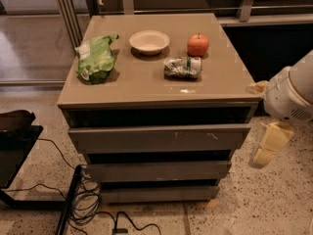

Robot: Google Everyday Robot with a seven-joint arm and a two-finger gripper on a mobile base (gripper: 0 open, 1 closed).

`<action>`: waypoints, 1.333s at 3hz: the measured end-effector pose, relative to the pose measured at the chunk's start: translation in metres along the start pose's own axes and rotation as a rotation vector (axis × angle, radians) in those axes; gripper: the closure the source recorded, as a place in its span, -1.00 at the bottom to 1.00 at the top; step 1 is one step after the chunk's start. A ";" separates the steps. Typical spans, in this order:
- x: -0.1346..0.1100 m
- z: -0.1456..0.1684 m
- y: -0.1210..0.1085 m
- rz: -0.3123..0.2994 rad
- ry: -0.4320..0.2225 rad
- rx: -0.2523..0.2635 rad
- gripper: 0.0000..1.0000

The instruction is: Open middle drawer

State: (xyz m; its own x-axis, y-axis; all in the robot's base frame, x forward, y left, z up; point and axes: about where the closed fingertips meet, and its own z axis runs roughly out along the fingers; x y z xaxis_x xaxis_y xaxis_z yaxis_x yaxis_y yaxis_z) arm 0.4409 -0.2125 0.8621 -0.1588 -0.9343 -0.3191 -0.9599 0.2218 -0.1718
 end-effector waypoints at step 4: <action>0.050 0.123 0.035 0.035 -0.217 -0.059 -1.00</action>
Offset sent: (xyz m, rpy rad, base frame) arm -0.0229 -0.0299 -0.1830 0.2839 0.0227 0.0010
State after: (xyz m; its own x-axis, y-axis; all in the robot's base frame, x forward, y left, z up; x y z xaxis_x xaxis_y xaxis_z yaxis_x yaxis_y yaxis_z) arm 0.4283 -0.2169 0.7259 -0.1451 -0.8431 -0.5178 -0.9675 0.2304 -0.1039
